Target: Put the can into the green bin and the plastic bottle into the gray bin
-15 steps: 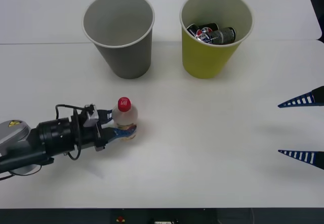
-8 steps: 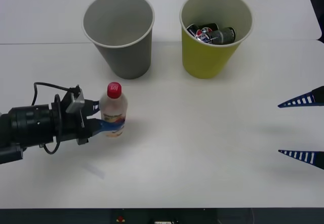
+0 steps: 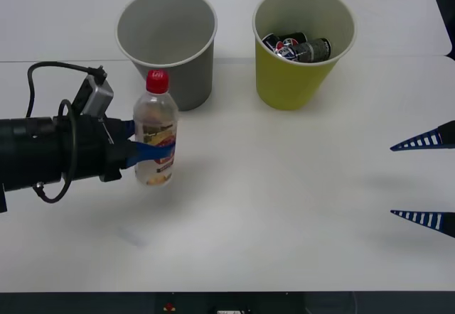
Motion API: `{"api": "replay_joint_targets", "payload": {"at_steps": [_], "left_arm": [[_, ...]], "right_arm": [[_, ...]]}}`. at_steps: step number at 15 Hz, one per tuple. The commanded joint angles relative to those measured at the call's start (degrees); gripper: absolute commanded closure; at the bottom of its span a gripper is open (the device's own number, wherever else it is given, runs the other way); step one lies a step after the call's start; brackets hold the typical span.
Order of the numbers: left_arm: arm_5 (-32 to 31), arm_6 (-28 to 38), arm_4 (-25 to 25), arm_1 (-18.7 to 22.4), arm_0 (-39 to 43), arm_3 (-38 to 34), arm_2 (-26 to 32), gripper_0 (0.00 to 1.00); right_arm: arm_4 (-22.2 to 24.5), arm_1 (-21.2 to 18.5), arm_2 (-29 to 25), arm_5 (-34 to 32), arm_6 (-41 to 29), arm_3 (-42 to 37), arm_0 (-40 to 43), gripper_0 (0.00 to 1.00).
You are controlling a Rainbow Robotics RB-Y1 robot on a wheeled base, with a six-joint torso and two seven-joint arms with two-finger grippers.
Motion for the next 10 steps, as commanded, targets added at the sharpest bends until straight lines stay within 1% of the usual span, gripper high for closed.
{"api": "replay_joint_targets", "payload": {"at_steps": [1,2,3,5,7,9,10], "left_arm": [[-2.16,15.06,-7.35,2.84,-0.52,-5.81,2.75,1.00],[-6.21,19.11,-9.20,2.75,-1.49,-7.75,5.48,1.00],[-10.25,21.48,-9.64,2.57,-2.72,-8.63,8.38,1.00],[-15.96,21.48,-9.90,2.49,-5.88,-8.54,11.89,1.00],[-19.57,21.48,-9.81,3.54,-9.84,-6.96,13.65,1.00],[-20.09,21.57,-9.46,6.00,-14.41,-4.14,13.39,1.00],[-20.09,21.57,-9.02,7.32,-17.22,-2.30,12.24,1.00]], "right_arm": [[0.00,0.00,0.00,0.00,0.00,0.00,0.00,0.00],[0.00,0.00,0.00,0.00,0.00,0.00,0.00,0.00],[0.00,0.00,0.00,0.00,0.00,0.00,0.00,0.00],[0.00,0.00,0.00,0.00,0.00,0.00,0.00,0.00],[0.00,0.00,0.00,0.00,0.00,0.00,0.00,0.00],[0.00,0.00,0.00,0.00,0.00,0.00,0.00,0.00],[0.00,0.00,0.00,0.00,0.00,0.00,0.00,0.00]]}}
